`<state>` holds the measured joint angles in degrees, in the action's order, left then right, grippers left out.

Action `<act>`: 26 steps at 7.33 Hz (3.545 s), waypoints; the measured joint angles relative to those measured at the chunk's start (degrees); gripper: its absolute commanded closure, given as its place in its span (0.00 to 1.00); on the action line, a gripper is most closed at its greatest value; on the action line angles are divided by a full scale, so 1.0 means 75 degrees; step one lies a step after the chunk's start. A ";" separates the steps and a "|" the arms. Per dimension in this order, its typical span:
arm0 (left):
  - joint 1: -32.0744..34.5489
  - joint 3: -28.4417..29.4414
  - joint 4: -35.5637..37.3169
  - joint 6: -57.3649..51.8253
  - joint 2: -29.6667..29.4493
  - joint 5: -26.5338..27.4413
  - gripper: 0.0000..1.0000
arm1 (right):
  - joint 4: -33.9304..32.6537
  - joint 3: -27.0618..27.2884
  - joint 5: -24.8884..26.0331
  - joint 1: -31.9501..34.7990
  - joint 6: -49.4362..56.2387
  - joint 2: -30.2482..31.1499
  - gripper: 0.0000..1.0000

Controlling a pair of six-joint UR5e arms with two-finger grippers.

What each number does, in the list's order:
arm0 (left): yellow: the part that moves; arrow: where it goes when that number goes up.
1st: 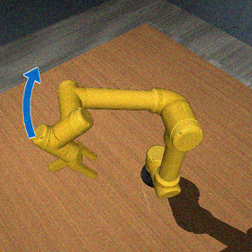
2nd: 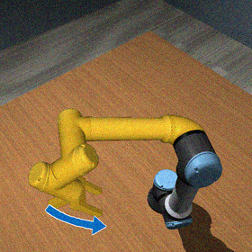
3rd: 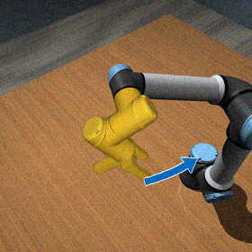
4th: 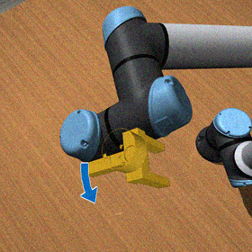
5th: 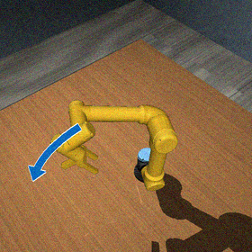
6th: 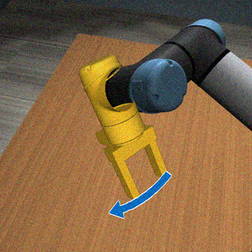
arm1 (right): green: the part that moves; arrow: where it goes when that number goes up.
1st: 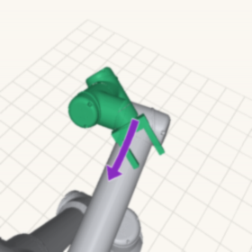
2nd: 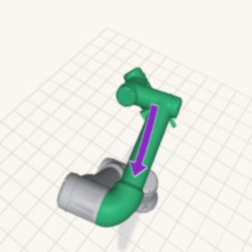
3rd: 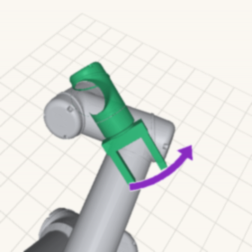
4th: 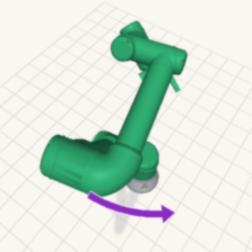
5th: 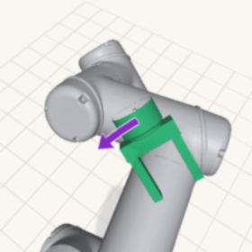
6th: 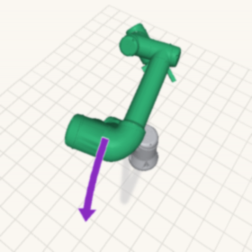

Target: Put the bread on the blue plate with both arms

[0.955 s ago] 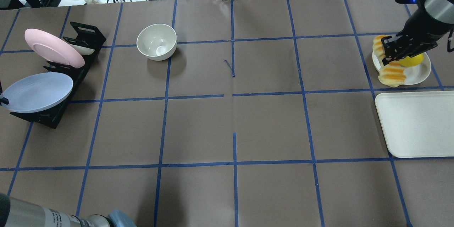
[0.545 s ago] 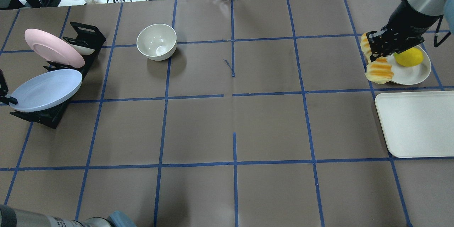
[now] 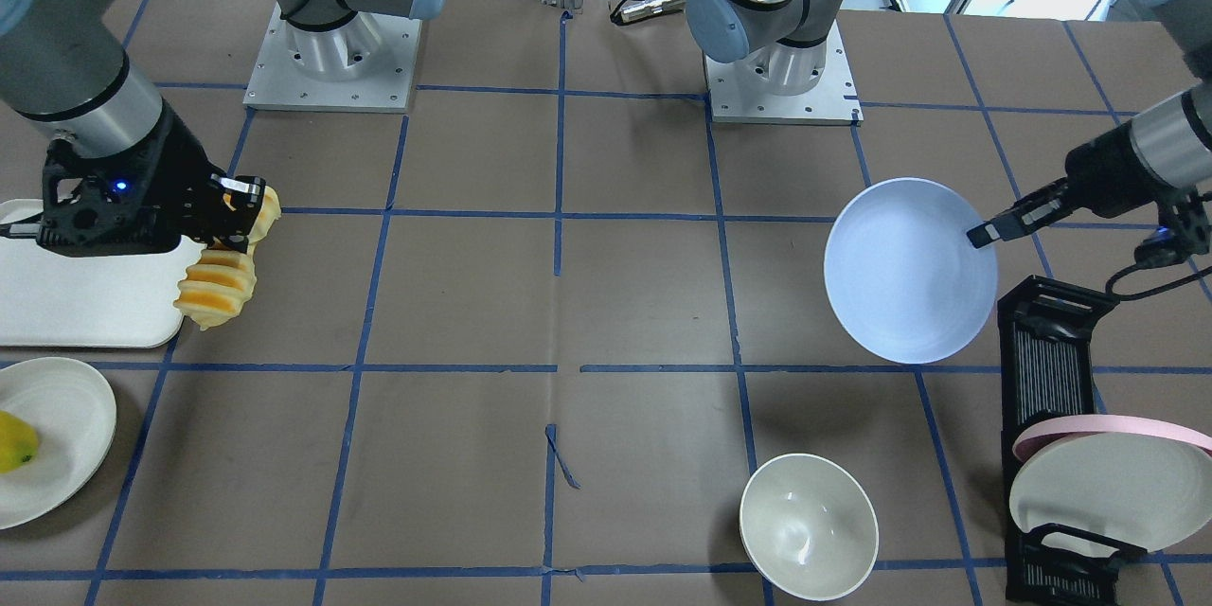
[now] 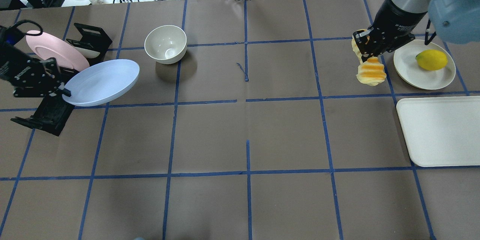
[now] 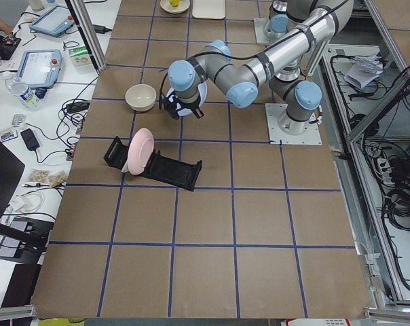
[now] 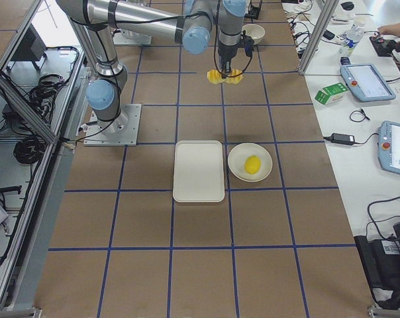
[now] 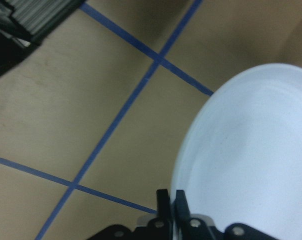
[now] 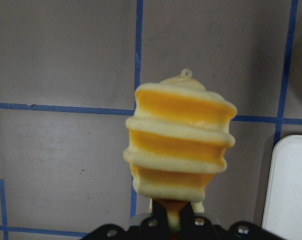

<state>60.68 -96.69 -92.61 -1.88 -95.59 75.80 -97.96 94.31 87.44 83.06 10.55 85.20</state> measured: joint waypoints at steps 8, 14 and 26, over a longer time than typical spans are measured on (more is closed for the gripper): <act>0.4779 -0.1519 0.4892 0.2848 -0.0721 -0.0473 1.00 | -0.0007 0.0148 -0.0653 0.0462 -0.0281 -0.0094 1.00; 0.5117 -0.2508 0.8516 0.1421 -0.2021 -0.0175 0.15 | -0.0572 0.0819 -0.0668 0.0671 -0.0279 -0.0118 1.00; 0.4841 -0.0336 0.1840 0.1304 0.1018 0.1639 0.00 | -0.6037 0.1980 -0.1256 0.3035 -0.1443 -0.2165 0.00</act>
<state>96.98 -99.21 -78.80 7.89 -87.95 88.09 -143.24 109.16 78.02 105.83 -0.27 68.96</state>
